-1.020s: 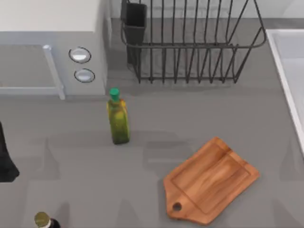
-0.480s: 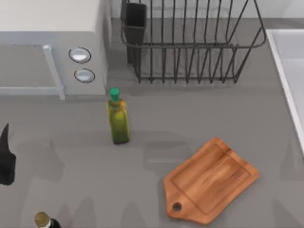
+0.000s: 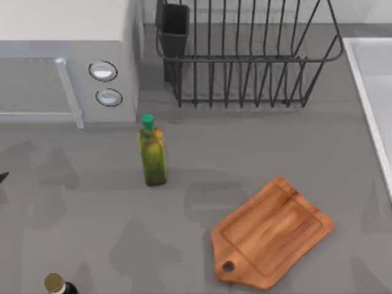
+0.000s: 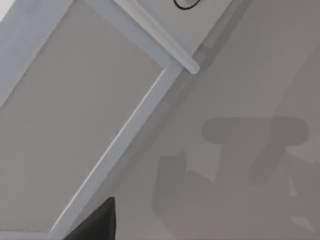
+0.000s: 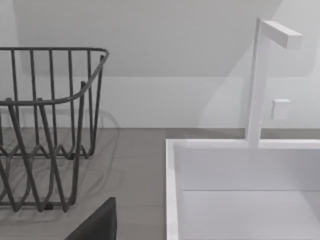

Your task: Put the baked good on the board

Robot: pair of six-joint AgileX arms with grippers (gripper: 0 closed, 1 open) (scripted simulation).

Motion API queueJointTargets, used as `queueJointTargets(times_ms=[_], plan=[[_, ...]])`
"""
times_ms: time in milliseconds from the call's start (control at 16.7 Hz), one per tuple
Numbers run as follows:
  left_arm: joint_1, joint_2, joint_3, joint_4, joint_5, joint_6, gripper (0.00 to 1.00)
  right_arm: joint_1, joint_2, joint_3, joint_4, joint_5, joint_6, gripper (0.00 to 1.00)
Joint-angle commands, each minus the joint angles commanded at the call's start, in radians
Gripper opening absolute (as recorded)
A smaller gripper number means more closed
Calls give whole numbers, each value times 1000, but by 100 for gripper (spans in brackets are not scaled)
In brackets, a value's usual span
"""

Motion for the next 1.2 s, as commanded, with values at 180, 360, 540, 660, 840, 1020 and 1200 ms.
queueJointTargets(times_ms=[180,360,540,660,840,1020,1200], plan=[[100,264,173,-164,133,310,100,0,0,0,0,0,0,100],[214,537,324,-315,268,599,100,0,0,0,0,0,0,100],[338,812,449,-448,399,852,100,0,0,0,0,0,0,100],[421,990,514,-523,481,992,100,0,0,0,0,0,0,100],[537,1234,588,-613,588,1156,100,0,0,0,0,0,0,100],[630,1419,637,-677,669,1267,100,0,0,0,0,0,0,100],[680,1513,660,-708,712,1323,100,0,0,0,0,0,0,100]])
